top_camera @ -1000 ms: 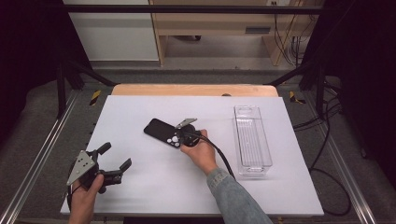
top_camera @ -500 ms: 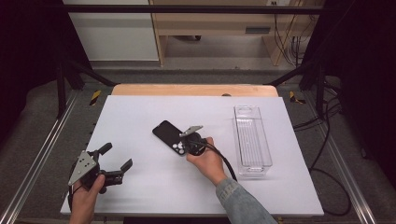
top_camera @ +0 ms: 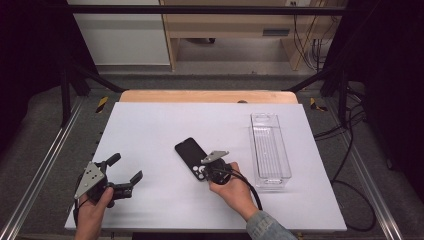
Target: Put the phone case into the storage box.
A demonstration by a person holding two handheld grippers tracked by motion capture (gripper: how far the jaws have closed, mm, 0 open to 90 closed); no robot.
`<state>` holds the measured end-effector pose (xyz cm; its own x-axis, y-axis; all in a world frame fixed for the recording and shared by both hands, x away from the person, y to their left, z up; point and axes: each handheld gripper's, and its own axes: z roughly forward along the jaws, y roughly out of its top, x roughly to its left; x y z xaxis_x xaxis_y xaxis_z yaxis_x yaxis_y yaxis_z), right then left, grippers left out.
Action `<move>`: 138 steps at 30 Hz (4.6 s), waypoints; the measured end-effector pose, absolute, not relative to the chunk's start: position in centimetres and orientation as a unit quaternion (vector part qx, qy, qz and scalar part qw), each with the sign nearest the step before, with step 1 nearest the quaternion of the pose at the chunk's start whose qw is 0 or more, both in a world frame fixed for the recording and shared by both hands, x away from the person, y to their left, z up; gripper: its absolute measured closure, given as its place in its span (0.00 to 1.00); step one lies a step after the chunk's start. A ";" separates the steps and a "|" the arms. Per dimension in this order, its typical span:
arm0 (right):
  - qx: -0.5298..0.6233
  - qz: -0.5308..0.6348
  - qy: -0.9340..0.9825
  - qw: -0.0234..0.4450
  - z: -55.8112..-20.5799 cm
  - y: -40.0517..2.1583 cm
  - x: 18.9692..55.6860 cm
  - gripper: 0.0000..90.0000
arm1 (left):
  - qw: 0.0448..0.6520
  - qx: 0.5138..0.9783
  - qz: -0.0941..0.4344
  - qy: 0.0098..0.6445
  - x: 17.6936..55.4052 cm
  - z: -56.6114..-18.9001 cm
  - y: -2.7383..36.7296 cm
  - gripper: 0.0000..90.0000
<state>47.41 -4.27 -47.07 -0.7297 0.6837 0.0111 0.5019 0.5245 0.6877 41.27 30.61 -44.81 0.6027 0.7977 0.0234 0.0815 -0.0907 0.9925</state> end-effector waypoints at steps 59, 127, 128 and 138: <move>0.305 0.419 0.846 0.124 -47.1 -11.0 39.6 0.94 | 0.584 0.674 0.309 0.330 41.1 -44.8 30.6 0.01; 0.346 0.368 0.851 0.143 -49.0 -8.6 41.7 0.10 | 0.576 0.687 0.314 0.314 41.1 -44.8 29.9 0.02; 0.346 0.368 0.851 0.144 -49.1 -8.6 41.7 0.10 | 0.576 0.687 0.314 0.314 41.1 -44.8 29.9 0.02; 0.345 0.370 0.850 0.144 -49.1 -8.6 41.7 0.10 | 0.575 0.689 0.313 0.312 41.1 -44.8 29.9 0.02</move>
<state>41.70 -8.57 -49.13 -0.7201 0.6938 0.0111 0.4812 0.4878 0.7283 41.08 29.86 -44.82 0.6093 0.7896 0.0728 0.0699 -0.1450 0.9870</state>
